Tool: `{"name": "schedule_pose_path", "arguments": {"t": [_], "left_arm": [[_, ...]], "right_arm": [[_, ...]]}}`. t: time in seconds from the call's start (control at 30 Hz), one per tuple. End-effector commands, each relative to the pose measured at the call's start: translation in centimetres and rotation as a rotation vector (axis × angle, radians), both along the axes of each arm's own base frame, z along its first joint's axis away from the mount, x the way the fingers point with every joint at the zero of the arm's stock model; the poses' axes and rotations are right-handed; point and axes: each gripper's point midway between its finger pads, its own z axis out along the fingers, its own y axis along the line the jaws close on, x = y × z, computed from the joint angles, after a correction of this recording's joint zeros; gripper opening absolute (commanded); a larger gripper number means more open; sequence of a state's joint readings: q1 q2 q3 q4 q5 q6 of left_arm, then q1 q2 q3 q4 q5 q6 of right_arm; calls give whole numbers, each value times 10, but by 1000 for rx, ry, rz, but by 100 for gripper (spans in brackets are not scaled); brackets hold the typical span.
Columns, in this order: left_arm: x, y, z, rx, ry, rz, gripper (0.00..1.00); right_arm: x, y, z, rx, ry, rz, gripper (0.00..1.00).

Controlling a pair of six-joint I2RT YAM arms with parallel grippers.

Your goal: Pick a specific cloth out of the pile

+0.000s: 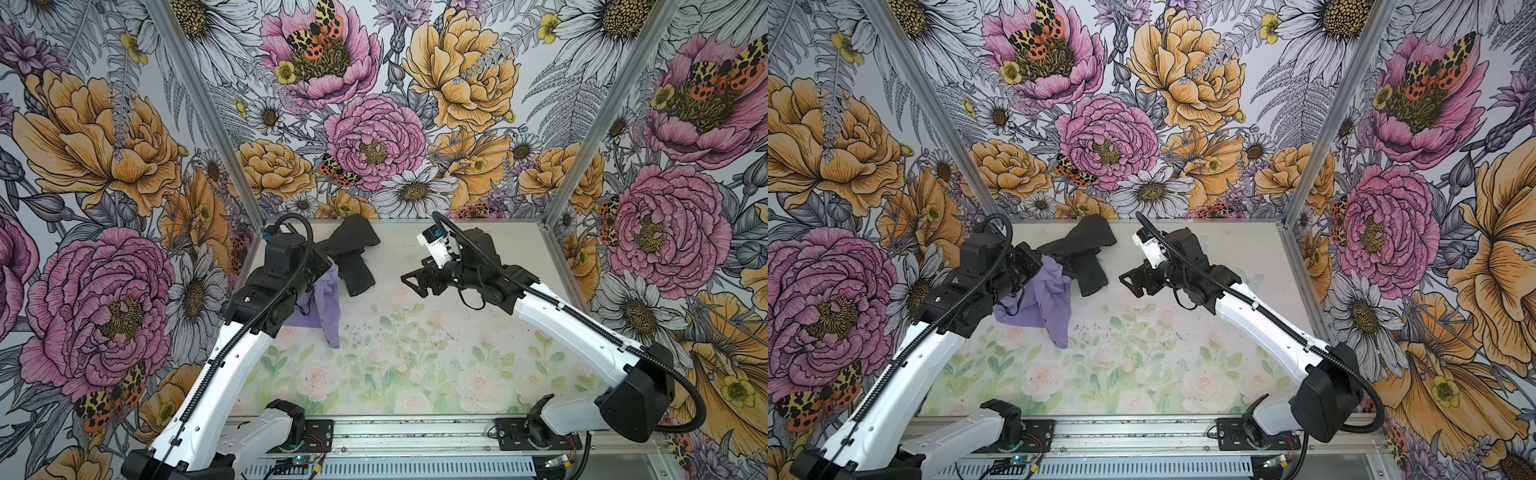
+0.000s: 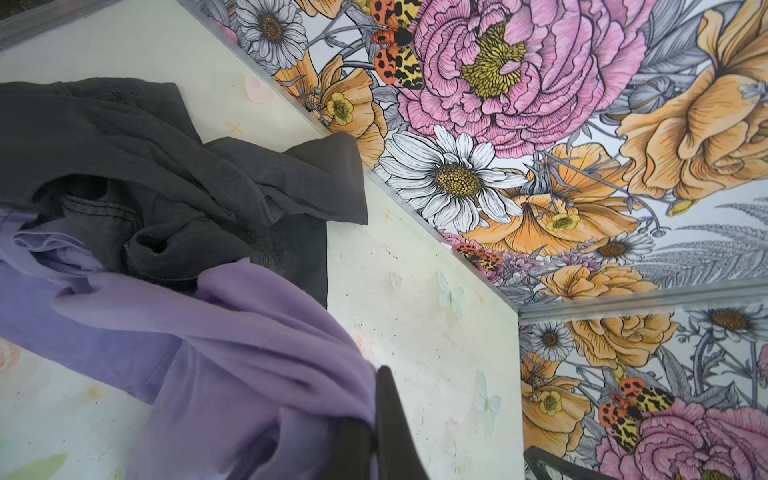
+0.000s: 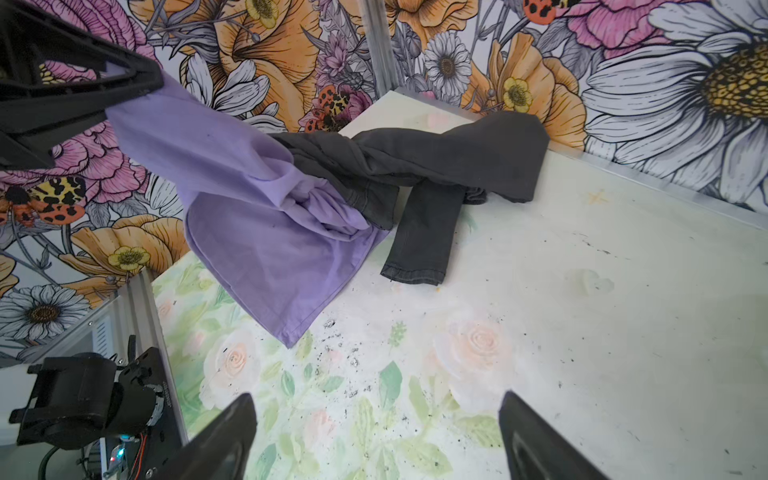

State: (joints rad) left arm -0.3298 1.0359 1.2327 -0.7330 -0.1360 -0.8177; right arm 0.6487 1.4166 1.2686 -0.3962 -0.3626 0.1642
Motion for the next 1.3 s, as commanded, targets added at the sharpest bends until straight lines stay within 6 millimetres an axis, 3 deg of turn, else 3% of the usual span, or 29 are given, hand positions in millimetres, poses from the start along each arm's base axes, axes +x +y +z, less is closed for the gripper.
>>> {"name": "schedule_pose_path", "arguments": {"t": [0.0, 0.2, 0.53, 1.03, 1.07, 1.27], "left_arm": [[-3, -25, 40, 10, -147, -174, 0], [-11, -38, 41, -5, -184, -262, 0], [-14, -50, 42, -58, -201, -324, 0], [-20, -44, 25, -140, -157, -273, 0], [-20, -45, 24, -153, -159, -272, 0], [-22, -44, 19, -188, -152, -261, 0]], "right_arm": [[-2, 27, 33, 83, -94, 89, 89], [-9, 62, 45, 151, -153, 197, 89], [5, 98, 69, 301, -217, 245, 87], [3, 144, 52, 291, -178, 376, 90], [-8, 153, 51, 288, -175, 406, 90], [-12, 164, 45, 284, -157, 429, 87]]}}
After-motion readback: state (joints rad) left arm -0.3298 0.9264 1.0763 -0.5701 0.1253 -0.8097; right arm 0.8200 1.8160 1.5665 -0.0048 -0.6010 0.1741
